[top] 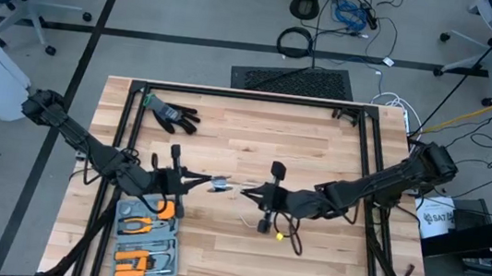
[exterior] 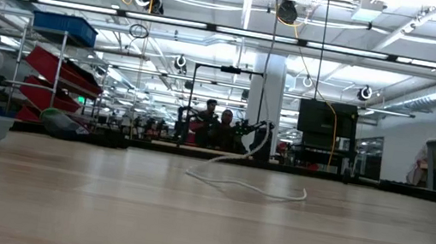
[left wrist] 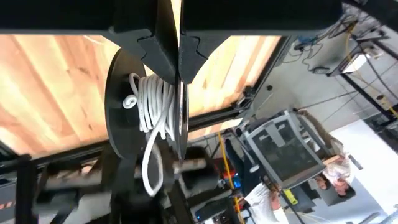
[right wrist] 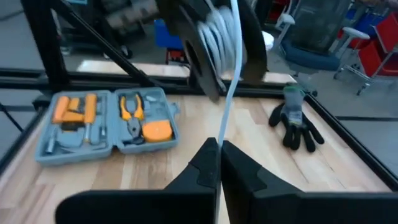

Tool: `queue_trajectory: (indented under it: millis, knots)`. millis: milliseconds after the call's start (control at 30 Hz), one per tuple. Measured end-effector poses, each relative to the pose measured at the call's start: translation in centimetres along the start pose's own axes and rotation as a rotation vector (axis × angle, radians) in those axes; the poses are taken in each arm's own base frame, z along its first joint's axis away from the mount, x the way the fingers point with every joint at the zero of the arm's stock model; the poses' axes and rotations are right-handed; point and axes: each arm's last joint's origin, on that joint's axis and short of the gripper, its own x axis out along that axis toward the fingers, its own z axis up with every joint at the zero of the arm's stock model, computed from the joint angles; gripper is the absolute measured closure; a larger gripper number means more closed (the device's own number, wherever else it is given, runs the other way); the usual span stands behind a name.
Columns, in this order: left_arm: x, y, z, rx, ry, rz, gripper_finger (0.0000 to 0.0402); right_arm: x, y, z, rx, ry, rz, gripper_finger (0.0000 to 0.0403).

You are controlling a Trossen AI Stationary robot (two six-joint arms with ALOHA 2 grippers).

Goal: Coil cords
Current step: Uncoil the white cable wire from the spool

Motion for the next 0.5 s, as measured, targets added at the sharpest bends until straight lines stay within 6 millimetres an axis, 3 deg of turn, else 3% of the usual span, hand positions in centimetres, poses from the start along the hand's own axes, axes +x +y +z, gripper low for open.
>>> queue_trajectory:
  millis: [500]
  knots:
    - [0.0,0.4,-0.2,0.004,0.041,0.145,0.0401,-0.6,1.5,1.4,-0.009,-0.148,0.134,0.0402]
